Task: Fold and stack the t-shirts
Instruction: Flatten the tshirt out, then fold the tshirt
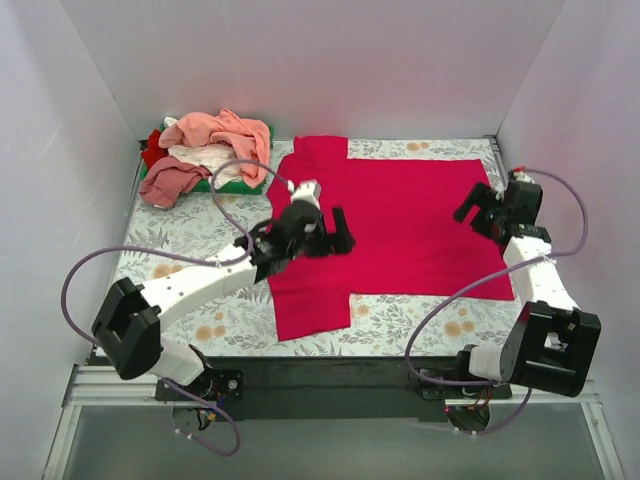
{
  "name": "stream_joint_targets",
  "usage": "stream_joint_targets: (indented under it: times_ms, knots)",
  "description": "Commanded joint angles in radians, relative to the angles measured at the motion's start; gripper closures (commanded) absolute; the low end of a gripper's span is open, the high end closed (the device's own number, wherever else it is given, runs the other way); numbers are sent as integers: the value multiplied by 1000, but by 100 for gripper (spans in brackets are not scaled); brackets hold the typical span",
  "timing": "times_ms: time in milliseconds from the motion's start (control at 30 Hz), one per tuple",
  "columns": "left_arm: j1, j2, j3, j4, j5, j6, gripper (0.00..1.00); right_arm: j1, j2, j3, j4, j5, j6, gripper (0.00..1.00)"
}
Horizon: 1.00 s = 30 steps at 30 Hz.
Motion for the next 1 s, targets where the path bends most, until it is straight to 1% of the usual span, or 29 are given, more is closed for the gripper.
stream_joint_targets:
  times_ms: [0, 33, 67, 100, 133, 167, 200, 233, 300, 333, 400, 433, 533, 567, 633, 700, 733, 833, 867, 900, 967]
  knots:
    - [-64, -94, -229, -140, -83, -138, 2, -2, -81, -160, 68, 1, 47, 2]
    - [-125, -120, -266, -152, -87, -158, 2, -4, -104, -194, 68, 10, 50, 2]
    - [-160, -143, -297, -190, -99, -183, 2, -8, -150, -222, 66, 15, 55, 2]
    - [-194, -190, -346, -215, -112, -245, 2, -12, -173, -272, 66, 21, 65, 2]
    - [-261, -211, -365, -236, -121, -281, 2, -15, -196, -292, 65, 28, 71, 2]
    - [-291, -235, -386, -270, -127, -313, 2, -16, -247, -309, 66, 36, 78, 2]
    - [-314, -269, -418, -281, -127, -374, 2, -18, -270, -343, 66, 51, 78, 2]
    - [-351, -281, -435, -289, -129, -399, 2, -18, -293, -355, 66, 55, 73, 2]
    - [-371, -294, -455, -324, -155, -451, 3, -19, -351, -388, 65, 64, 73, 2]
    - [-372, -295, -471, -342, -168, -508, 9, -21, -368, -414, 66, 64, 71, 2]
    - [-374, -286, -471, -454, -226, -614, 11, -21, -403, -441, 65, 67, 65, 2]
    - [-374, -275, -460, -529, -247, -699, 12, -21, -410, -446, 65, 71, 61, 2]
    - [-371, -274, -448, -606, -314, -810, 15, -21, -423, -455, 59, 71, 50, 2]
    - [-365, -274, -449, -641, -326, -827, 16, -21, -423, -455, 54, 71, 47, 2]
    - [-342, -277, -457, -652, -330, -833, 18, -21, -423, -452, 48, 75, 41, 2]
    - [-328, -280, -483, -616, -313, -806, 22, -21, -417, -452, 43, 78, 36, 2]
    - [-314, -278, -491, -594, -284, -795, 25, -21, -417, -451, 42, 109, 36, 2]
    - [-308, -257, -520, -519, -239, -764, 32, -22, -408, -446, 30, 134, 41, 2]
    - [-308, -236, -524, -516, -232, -769, 35, -22, -404, -446, 28, 153, 44, 2]
    - [-307, -226, -524, -516, -225, -772, 42, -22, -404, -446, 27, 165, 47, 2]
    - [-308, -209, -520, -511, -219, -769, 50, -22, -397, -448, 19, 197, 51, 2]
